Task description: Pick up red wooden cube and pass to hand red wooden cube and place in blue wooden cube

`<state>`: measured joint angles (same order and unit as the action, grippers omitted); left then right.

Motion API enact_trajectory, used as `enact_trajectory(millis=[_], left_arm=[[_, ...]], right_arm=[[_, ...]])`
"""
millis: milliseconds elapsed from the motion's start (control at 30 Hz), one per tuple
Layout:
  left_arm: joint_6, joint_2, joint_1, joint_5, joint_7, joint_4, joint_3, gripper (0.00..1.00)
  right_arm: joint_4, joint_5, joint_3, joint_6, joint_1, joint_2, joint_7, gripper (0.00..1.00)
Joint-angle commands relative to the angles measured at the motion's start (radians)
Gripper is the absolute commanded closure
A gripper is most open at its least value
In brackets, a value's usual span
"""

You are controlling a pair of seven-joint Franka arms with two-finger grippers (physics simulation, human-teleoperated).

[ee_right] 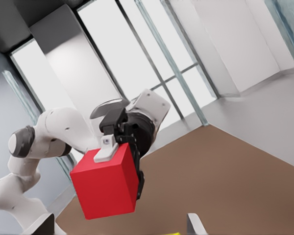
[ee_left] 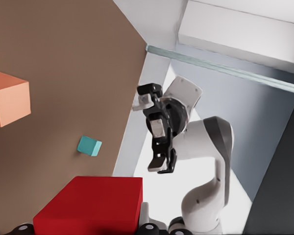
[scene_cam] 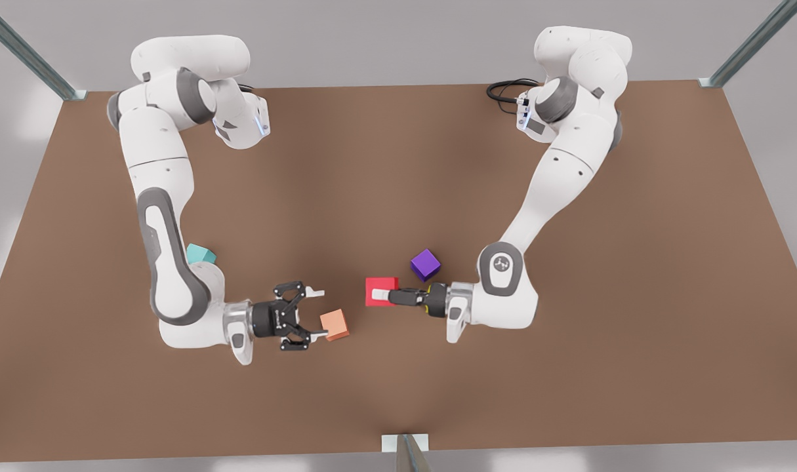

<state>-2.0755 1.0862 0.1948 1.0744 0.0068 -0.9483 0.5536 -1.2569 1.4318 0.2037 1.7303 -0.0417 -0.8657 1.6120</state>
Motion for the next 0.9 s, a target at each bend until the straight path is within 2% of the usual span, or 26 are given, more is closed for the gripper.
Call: enact_trajectory(millis=[0,267,533,867], left_arm=[[0.015,0.004,0.000,0.021,0.340,0.000,0.005,0.45],[0.022,0.004,-0.003,0.021,0.341,0.000,0.005,0.45],[0.022,0.006,-0.003,0.019,0.358,0.000,0.005,0.45],[0.020,0.012,-0.003,0.019,0.370,0.000,0.005,0.45]], right_arm=[[0.001,0.024,0.011,-0.003,-0.009,-0.006,0.569,0.00],[-0.018,0.016,0.036,-0.005,-0.009,-0.016,0.568,0.00],[-0.173,0.082,0.039,0.094,-0.035,0.079,0.568,0.02],[-0.165,0.131,0.046,0.137,-0.061,0.070,0.560,0.01]])
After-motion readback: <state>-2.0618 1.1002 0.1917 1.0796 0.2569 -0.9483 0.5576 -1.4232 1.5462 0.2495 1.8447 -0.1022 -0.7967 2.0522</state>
